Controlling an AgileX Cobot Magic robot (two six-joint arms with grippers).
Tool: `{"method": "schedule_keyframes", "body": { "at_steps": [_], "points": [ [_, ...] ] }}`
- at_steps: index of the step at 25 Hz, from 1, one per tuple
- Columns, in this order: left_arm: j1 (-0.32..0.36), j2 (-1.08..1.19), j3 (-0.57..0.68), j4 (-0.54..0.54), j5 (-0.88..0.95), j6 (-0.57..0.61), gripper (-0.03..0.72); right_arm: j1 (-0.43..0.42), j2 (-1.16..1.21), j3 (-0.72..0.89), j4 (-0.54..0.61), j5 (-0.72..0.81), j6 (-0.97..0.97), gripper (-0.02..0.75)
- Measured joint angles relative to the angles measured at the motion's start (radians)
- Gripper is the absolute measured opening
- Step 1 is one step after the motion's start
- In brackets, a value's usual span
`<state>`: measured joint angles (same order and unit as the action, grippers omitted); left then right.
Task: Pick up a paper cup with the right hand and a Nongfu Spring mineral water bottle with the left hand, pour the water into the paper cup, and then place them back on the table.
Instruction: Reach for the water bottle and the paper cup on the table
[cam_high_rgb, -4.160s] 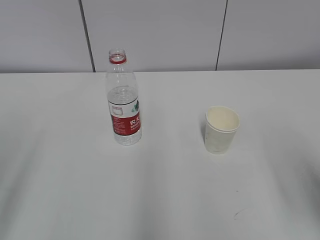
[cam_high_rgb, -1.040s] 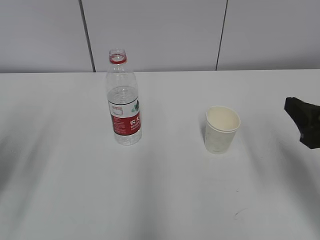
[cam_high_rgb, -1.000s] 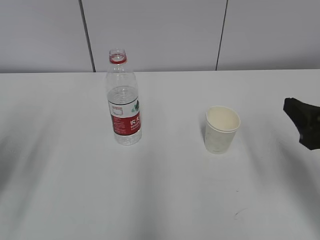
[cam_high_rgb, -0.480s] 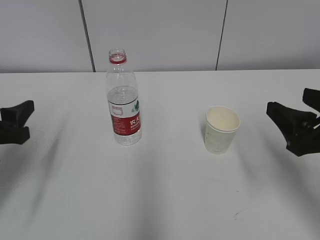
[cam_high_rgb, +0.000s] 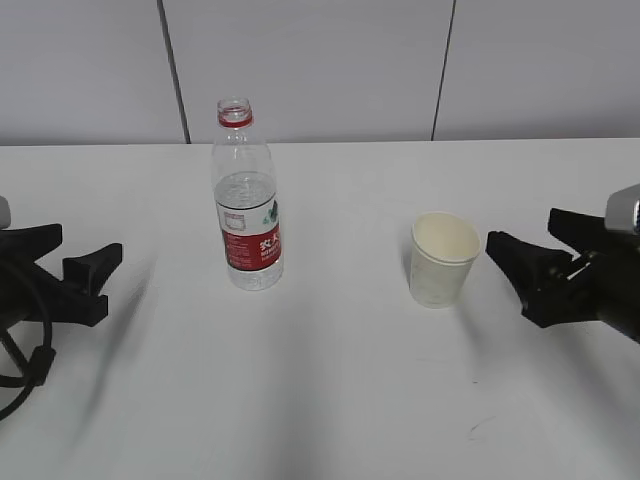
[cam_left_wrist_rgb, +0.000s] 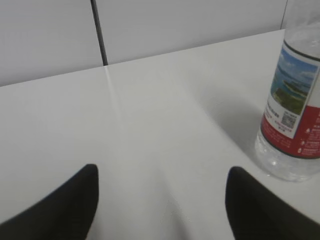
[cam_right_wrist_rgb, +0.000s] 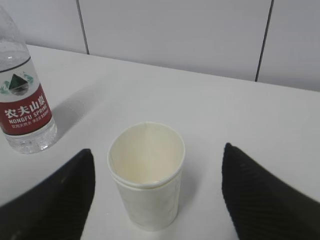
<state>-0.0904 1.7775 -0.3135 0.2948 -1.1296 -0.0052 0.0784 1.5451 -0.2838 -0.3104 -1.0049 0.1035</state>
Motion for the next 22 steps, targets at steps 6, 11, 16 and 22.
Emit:
{"method": "schedule_keyframes", "body": {
  "at_steps": [6, 11, 16, 22],
  "points": [
    [0.000, 0.049, -0.074, 0.027, -0.006, 0.000, 0.489, 0.000, 0.145, -0.033, 0.011, -0.068, -0.018, 0.587],
    [0.000, 0.090, -0.148, 0.082, -0.007, -0.003, 0.489, 0.000, 0.231, -0.066, 0.016, -0.112, -0.035, 0.587],
    [0.000, 0.146, -0.184, 0.107, -0.008, -0.014, 0.482, 0.000, 0.242, -0.069, 0.018, -0.107, -0.055, 0.587],
    [0.000, 0.192, -0.261, 0.122, -0.007, -0.016, 0.482, 0.000, 0.268, -0.069, 0.017, -0.074, -0.080, 0.588]
  ]
}}
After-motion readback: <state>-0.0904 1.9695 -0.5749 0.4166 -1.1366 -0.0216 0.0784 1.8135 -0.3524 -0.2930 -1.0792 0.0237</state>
